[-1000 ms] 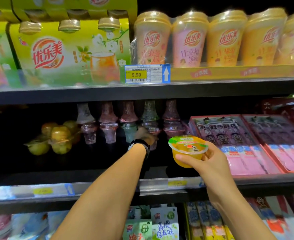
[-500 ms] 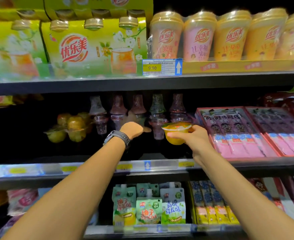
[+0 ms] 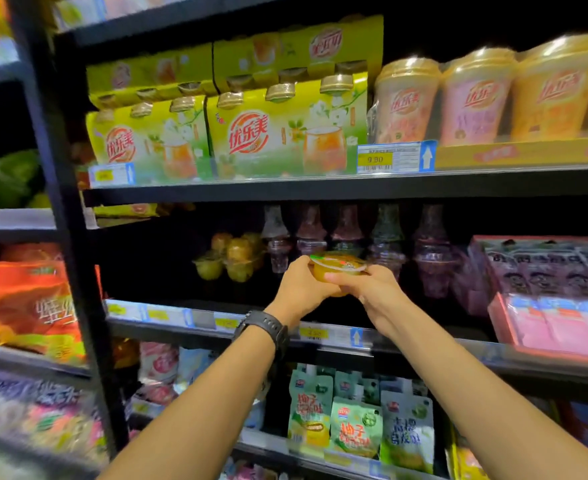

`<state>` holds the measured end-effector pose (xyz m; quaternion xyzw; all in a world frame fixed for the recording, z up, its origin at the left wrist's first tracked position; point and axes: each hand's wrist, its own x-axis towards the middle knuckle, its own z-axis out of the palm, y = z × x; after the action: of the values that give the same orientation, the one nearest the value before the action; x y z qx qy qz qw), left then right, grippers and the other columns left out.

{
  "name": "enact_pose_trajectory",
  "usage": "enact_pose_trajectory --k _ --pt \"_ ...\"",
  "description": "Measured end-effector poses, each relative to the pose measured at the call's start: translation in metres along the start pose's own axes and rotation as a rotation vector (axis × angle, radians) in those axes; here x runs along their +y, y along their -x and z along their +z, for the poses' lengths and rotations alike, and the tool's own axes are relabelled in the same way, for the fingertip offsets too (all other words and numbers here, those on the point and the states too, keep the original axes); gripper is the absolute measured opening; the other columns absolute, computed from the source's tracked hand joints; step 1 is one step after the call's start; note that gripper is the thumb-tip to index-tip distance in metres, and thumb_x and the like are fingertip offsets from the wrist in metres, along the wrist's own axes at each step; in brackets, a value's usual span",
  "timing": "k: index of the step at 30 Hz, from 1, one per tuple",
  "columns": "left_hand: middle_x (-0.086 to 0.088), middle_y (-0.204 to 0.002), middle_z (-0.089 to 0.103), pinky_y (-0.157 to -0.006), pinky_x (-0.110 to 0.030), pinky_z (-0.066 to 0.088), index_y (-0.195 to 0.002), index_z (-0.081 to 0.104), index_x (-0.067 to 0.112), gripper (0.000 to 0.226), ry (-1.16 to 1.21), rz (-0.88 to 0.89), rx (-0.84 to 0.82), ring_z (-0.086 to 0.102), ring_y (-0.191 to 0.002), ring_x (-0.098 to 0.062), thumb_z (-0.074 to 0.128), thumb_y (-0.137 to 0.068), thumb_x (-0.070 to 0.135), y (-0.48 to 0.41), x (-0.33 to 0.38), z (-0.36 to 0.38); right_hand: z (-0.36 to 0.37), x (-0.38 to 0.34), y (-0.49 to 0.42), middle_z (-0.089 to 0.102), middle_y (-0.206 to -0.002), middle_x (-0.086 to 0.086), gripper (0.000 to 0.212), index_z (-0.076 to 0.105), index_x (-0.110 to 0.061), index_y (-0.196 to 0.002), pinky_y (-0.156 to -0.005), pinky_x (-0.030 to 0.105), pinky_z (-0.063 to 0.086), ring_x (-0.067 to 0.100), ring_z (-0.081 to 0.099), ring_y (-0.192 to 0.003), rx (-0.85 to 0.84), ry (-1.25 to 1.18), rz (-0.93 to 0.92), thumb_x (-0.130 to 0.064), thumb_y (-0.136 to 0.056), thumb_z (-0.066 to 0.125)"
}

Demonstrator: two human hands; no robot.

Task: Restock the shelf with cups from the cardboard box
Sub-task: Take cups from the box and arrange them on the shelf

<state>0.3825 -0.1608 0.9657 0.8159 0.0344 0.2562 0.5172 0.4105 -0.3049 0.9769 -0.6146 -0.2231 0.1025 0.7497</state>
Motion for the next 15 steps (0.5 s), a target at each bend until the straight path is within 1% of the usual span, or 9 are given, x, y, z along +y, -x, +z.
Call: enact_pose_trajectory --k 1,3,5,6,7,9,11,13,15 --pt "0.000 -0.105 0.073 -0.090 -0.038 0.057 -0.102 0.065 0.021 0.055 0.012 -0.001 0.029 0.070 -0.098 -0.015 0.092 -0.055 0.024 0.003 -0.003 -0.006 0.005 -0.001 0.000 0.074 -0.100 0.013 0.045 0.069 -0.003 -0.097 -0.090 0.036 0.055 0.025 0.070 -0.097 -0.032 0.005 -0.001 -0.009 -0.056 0.088" --pt "0.001 -0.106 0.074 -0.089 -0.040 0.058 -0.109 0.068 0.019 0.072 0.025 -0.019 0.075 0.070 -0.098 -0.014 0.094 -0.045 0.039 0.013 -0.010 -0.018 0.014 0.000 0.003 0.073 -0.103 0.012 0.057 0.068 -0.003 -0.105 -0.095 0.038 0.053 0.024 0.069 -0.100 -0.099 0.025 -0.005 -0.011 -0.053 0.089" --pt "0.002 -0.106 0.074 -0.087 -0.039 0.058 -0.114 0.069 0.017 0.086 0.058 -0.036 0.122 0.071 -0.099 -0.013 0.094 -0.040 0.052 0.021 -0.017 -0.032 0.021 0.003 0.003 0.071 -0.108 0.010 0.064 0.064 -0.002 -0.117 -0.100 0.036 0.049 0.023 0.066 -0.106 -0.095 0.032 -0.004 -0.007 -0.058 0.088" --pt "0.002 -0.105 0.075 -0.088 -0.038 0.058 -0.114 0.070 0.016 0.083 0.079 -0.040 0.139 0.071 -0.098 -0.013 0.094 -0.043 0.051 0.026 -0.017 -0.041 0.025 0.003 0.002 0.068 -0.113 0.011 0.071 0.059 -0.002 -0.125 -0.099 0.034 0.047 0.023 0.063 -0.110 -0.069 0.020 0.001 -0.006 -0.059 0.088" --pt "0.001 -0.104 0.075 -0.089 -0.037 0.058 -0.112 0.071 0.015 0.075 0.090 -0.042 0.166 0.071 -0.097 -0.013 0.094 -0.048 0.046 0.029 -0.016 -0.049 0.030 0.003 0.000 0.064 -0.119 0.012 0.079 0.053 -0.002 -0.131 -0.097 0.032 0.046 0.023 0.060 -0.113 -0.047 -0.001 0.006 -0.006 -0.060 0.087" --pt "0.001 -0.101 0.075 -0.091 -0.037 0.057 -0.109 0.073 0.014 0.058 0.101 -0.046 0.194 0.071 -0.097 -0.012 0.093 -0.059 0.035 0.029 -0.018 -0.069 0.042 0.002 -0.006 0.058 -0.125 0.014 0.085 0.046 -0.001 -0.136 -0.093 0.031 0.045 0.025 0.057 -0.116 -0.026 -0.043 0.006 -0.004 -0.061 0.087" --pt "0.002 -0.101 0.075 -0.091 -0.035 0.056 -0.105 0.074 0.016 0.056 0.090 -0.025 0.215 0.071 -0.096 -0.011 0.093 -0.057 0.035 0.025 -0.020 -0.092 0.058 0.003 -0.014 0.059 -0.124 0.015 0.084 0.046 -0.002 -0.136 -0.094 0.032 0.044 0.027 0.057 -0.116 -0.018 -0.052 0.017 -0.003 -0.062 0.086" --pt "0.003 -0.098 0.074 -0.086 -0.028 0.056 -0.093 0.072 0.022 0.043 0.056 -0.021 0.254 0.070 -0.093 -0.010 0.094 -0.057 0.031 0.017 -0.028 -0.116 0.078 0.007 -0.022 0.061 -0.121 0.014 0.083 0.046 -0.002 -0.133 -0.094 0.034 0.045 0.028 0.058 -0.115 -0.017 -0.042 0.025 -0.003 -0.061 0.086" --pt "0.002 -0.095 0.075 -0.084 -0.030 0.057 -0.086 0.071 0.024 0.038 0.043 -0.023 0.265 0.071 -0.091 -0.011 0.095 -0.056 0.028 0.007 -0.039 -0.146 0.098 0.010 -0.029 0.065 -0.114 0.015 0.079 0.046 -0.001 -0.133 -0.098 0.036 0.046 0.025 0.061 -0.111 -0.018 -0.032 0.017 -0.001 -0.064 0.084"
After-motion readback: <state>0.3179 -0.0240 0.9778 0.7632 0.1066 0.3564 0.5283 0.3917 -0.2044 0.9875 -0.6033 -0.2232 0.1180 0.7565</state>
